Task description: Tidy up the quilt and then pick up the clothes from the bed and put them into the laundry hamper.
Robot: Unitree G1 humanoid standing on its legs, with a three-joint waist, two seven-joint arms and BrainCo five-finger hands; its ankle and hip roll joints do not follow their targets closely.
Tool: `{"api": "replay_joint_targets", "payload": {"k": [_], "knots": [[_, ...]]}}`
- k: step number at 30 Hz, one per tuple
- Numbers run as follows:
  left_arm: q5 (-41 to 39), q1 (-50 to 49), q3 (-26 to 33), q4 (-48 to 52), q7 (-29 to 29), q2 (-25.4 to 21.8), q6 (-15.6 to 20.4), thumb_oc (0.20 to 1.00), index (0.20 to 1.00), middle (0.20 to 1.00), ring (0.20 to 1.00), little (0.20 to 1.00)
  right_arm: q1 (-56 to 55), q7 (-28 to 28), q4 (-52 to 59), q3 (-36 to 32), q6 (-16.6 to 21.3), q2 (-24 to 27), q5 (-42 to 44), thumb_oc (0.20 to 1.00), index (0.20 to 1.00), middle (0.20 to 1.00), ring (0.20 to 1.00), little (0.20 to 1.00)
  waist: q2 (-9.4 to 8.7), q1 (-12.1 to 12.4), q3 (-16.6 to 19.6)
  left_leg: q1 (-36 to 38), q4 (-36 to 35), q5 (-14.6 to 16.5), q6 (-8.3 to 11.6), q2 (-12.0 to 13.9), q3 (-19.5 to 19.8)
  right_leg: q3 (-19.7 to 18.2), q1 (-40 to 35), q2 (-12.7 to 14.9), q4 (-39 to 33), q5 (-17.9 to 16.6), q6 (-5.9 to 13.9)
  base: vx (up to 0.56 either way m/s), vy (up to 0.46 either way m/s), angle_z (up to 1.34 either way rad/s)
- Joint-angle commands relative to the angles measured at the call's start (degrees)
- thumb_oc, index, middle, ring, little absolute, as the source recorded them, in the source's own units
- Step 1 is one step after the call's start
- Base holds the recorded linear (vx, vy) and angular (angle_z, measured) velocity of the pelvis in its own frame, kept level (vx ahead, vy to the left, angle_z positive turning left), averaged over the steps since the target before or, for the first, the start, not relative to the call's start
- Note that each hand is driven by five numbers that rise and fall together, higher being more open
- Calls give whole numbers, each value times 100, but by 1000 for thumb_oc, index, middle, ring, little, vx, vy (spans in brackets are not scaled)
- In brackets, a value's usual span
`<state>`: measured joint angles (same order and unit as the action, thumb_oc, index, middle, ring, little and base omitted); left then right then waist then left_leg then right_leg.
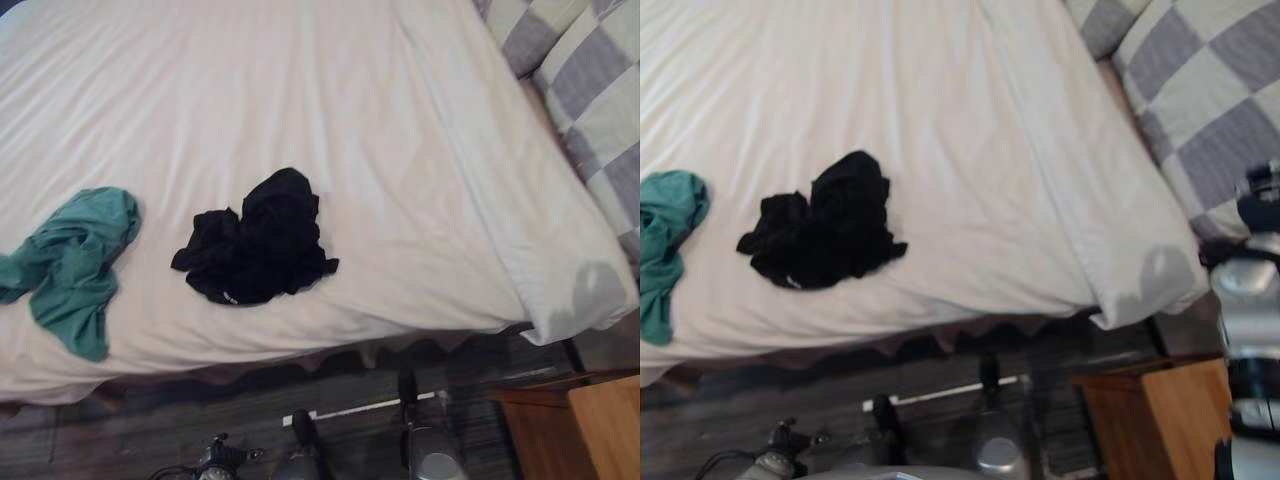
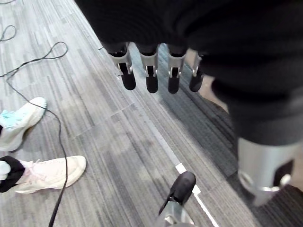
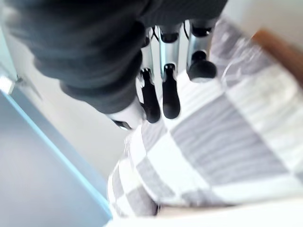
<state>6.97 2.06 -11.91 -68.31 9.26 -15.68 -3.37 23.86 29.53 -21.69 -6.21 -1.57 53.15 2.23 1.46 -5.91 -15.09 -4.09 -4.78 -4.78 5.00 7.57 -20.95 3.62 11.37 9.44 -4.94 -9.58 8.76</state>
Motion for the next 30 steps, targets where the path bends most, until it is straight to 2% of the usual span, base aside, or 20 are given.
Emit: {"api": "replay_joint_targets", "payload": {"k": [1,4,7,10,13,16,18,21,23,24,26,27,28,29,30], "knots": [[-165,299,-68,-245,153,-279,79,1000,1000,1000,1000,1000,647,-12,-352,259,92,93,-50,200,200,200,200,200,-250,202,-415,9,327,121,510,450,354,27,44,509,439,437,501,-45,-15,6],[-216,374,-173,-230,162,-274,99,1000,1000,1000,1000,1000,1027,-69,-907,620,67,70,73,200,200,200,200,200,-157,218,-590,-182,446,98,525,453,373,2,220,527,565,440,484,-60,-18,7],[-249,436,-218,-209,181,-254,102,1000,1000,1000,1000,1000,960,-58,-1044,617,80,-59,145,200,200,200,200,200,-106,192,-739,-330,541,91,529,459,372,-29,395,536,715,465,470,-79,-7,4],[-319,535,-92,-201,253,-176,59,1000,1000,1000,1000,1000,-76,-48,-745,-11,343,-775,542,200,200,200,200,200,-9,47,-1072,-586,856,227,507,499,353,-65,724,540,1131,630,480,-94,-1,-8],[-286,584,42,-240,317,-181,-2,1000,1000,1000,1000,1000,-1043,-143,-915,-447,543,-1564,899,200,200,200,200,200,-24,-63,-1155,-771,1142,314,494,532,356,-67,906,522,1342,688,450,-31,3,-4],[-335,609,184,-167,405,-161,-4,1000,1000,1000,1000,1000,-1712,-295,-2197,-461,464,-2247,1179,200,200,200,200,200,-64,-176,-1116,-802,1316,415,478,558,381,-25,897,524,1420,728,426,0,12,2],[-418,600,140,-80,423,-156,3,1000,1000,1000,1000,1000,-1936,-451,-2944,-384,337,-2499,1332,200,200,200,200,200,-111,-222,-1062,-747,1362,504,467,550,399,16,794,529,1390,751,440,-18,35,8],[-488,608,62,74,433,-188,14,1000,1000,1000,1000,1000,-2274,-800,-3693,-163,90,-2808,1296,200,200,200,200,200,-232,-288,-951,-616,1312,580,426,496,434,65,597,575,1249,650,474,-18,53,12],[-408,604,-35,150,372,-171,9,1000,1000,1000,1000,1000,-2522,-1153,-4287,40,-118,-3125,1113,200,200,200,200,200,-367,-325,-739,-361,1057,562,336,343,422,148,384,642,955,362,556,-4,95,11],[-408,597,-36,152,371,-175,9,1000,1000,1000,1000,1000,-2525,-1157,-4294,42,-113,-3127,1112,200,200,200,200,200,-372,-325,-735,-345,1033,551,334,336,420,151,369,645,933,351,559,-5,92,2],[-334,612,-74,16,317,-119,-3,1000,1000,1000,1000,1000,-2567,-1312,-4544,181,-234,-3346,991,200,200,200,200,200,-434,-353,-536,-112,559,378,349,278,380,123,348,653,746,-138,624,-43,35,-7],[-292,626,-93,-28,277,-129,-14,1000,1000,1000,1000,1000,-2564,-1397,-4616,247,-248,-3410,949,504,504,504,504,504,-423,-332,-461,-47,410,316,351,327,370,107,337,613,744,-148,624,-41,6,-10],[-291,624,-92,-30,275,-131,-12,1000,1000,1000,1000,1000,-2564,-1400,-4621,248,-245,-3411,948,624,624,624,624,624,-423,-324,-461,-25,377,301,354,327,360,101,335,607,741,-149,624,-78,94,-11],[-279,620,-94,-128,192,-146,3,1000,1000,1000,1000,1000,-2526,-1578,-4695,503,-223,-3559,842,1000,1000,1000,1000,1000,-379,-238,-360,103,116,96,302,372,303,46,219,432,1145,220,624,-97,158,-21],[-295,596,-50,-141,156,-173,-5,1000,1000,1000,1000,1000,-2534,-1635,-4673,621,-202,-3619,754,1000,1000,1000,1000,1000,-356,-169,-296,95,83,31,251,380,264,34,135,334,1396,436,624,-151,202,-22]]}}
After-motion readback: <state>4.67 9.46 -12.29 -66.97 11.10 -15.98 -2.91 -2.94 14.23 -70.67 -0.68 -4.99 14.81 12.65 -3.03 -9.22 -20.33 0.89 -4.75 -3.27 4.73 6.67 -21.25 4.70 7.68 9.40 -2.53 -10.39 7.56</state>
